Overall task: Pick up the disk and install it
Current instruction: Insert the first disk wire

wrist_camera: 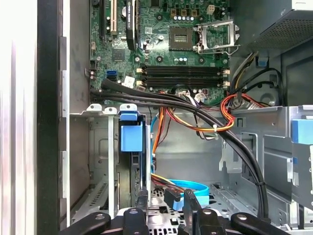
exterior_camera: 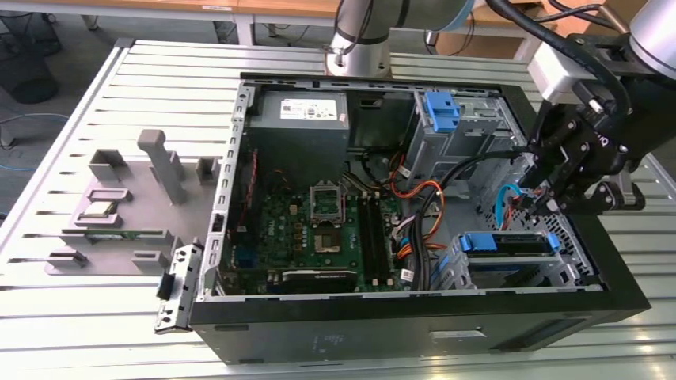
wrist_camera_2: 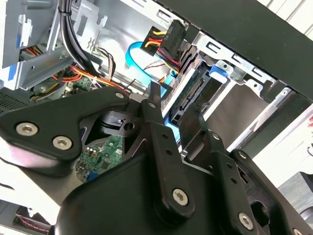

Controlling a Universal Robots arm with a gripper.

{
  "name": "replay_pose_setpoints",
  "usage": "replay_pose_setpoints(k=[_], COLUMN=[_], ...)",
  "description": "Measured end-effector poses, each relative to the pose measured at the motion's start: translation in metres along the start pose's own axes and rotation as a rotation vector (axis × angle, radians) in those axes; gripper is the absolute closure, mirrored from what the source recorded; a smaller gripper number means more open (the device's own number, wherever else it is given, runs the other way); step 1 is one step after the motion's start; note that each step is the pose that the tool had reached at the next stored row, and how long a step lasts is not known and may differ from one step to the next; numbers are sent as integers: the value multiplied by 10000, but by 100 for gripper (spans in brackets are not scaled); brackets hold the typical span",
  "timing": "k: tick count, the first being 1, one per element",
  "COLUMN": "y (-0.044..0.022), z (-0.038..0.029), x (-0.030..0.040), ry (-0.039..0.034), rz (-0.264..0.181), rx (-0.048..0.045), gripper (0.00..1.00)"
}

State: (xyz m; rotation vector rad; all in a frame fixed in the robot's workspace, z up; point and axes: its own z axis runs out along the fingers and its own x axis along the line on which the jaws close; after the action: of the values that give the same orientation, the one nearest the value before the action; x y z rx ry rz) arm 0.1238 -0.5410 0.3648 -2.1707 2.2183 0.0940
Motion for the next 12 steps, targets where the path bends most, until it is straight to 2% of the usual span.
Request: replay_pose_setpoints(k=[7, 12], y=[-14, -14], z=[124, 140], x=[3, 1], ry=[-1, 3], rz=[2, 2], rx=[0, 0], gripper=[58, 58])
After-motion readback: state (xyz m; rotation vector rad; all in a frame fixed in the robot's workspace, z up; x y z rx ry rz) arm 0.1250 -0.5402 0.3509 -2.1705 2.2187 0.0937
